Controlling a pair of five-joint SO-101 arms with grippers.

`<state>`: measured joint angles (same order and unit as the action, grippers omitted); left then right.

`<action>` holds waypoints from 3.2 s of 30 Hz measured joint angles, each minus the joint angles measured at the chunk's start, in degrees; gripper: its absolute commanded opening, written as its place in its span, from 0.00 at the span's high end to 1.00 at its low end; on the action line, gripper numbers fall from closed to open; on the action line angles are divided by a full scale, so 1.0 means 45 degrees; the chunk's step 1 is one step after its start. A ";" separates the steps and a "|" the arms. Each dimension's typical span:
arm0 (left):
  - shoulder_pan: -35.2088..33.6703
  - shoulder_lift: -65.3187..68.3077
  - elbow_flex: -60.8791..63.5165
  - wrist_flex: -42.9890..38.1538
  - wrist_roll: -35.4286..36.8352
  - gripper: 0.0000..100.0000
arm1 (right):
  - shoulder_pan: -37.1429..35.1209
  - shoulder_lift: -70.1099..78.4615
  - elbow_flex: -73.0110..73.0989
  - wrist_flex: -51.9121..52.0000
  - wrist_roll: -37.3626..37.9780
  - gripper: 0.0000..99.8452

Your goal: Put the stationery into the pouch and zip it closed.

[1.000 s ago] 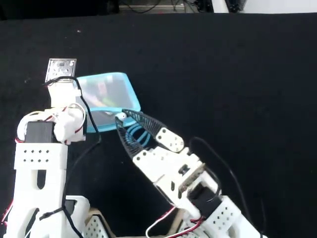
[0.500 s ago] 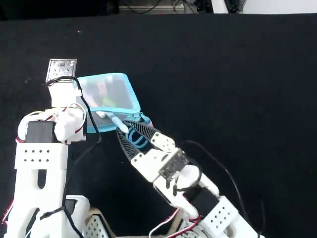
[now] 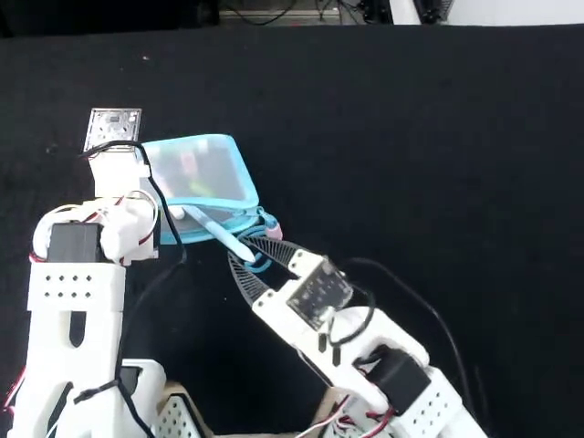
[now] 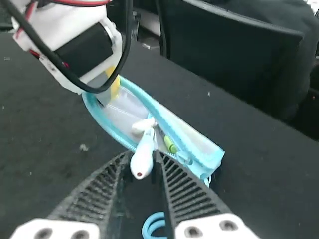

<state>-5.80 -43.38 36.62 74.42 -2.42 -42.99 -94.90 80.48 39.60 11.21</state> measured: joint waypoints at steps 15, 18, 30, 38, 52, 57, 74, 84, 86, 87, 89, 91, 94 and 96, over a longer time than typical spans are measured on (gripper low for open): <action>0.0000 0.0000 0.0000 0.0000 0.0000 0.97 | -0.0664 0.3731 -0.1797 0.0000 -0.0742 0.93; 0.0000 0.0000 0.0000 0.0000 0.0000 0.97 | -0.0918 0.3770 -0.1797 -0.0332 -0.0821 0.81; 0.0000 0.0000 0.0000 0.0000 0.0000 0.97 | -0.1016 0.3770 -0.1270 -0.1426 -0.0821 0.74; 0.0000 0.0000 0.0000 0.0000 0.0000 0.97 | -0.1016 0.3770 -0.1270 -0.0957 -0.0821 0.78; 0.0000 0.0000 0.0000 0.0000 0.0000 0.97 | -0.0527 0.5040 -0.0449 -0.5079 -0.0821 0.98; 0.0000 0.0000 0.0000 0.0000 0.0000 0.97 | -0.0508 0.7150 -0.0723 -0.5509 -0.0821 0.99; 0.0020 0.0000 0.0078 -0.0020 -0.0020 0.97 | 0.0254 0.9475 -0.2598 -0.5607 -0.0821 0.99; 0.0000 0.0000 0.0098 -0.0020 -0.0020 0.97 | 0.0801 0.7560 -0.2598 -0.4259 -0.0840 0.99; 0.0000 0.0000 0.0098 -0.0020 -0.0020 0.97 | 0.0801 0.7560 -0.2598 -0.4239 -0.0840 0.99; 0.0000 0.0000 0.0098 -0.0020 -0.0020 0.97 | 0.0781 0.7560 -0.2598 -0.4239 -0.0840 0.99; 0.0000 0.0000 0.0098 -0.0020 -0.0020 0.97 | 0.0781 0.7560 -0.2598 -0.4239 -0.0840 0.99; 0.0000 0.0000 0.0098 -0.0020 -0.0020 0.97 | 0.0781 0.7912 -0.2637 -0.4239 -0.0840 0.99; 0.0000 0.0000 0.0098 -0.0020 -0.0020 0.97 | 0.0781 1.0022 -0.2852 -0.4220 -0.0840 0.99; 0.0020 0.0000 0.0156 -0.0020 -0.0020 0.97 | 0.0762 1.0706 -0.3204 -0.4220 -0.0840 0.99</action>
<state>-5.71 -43.38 37.32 74.33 -2.51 -39.56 -46.73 66.07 20.62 7.43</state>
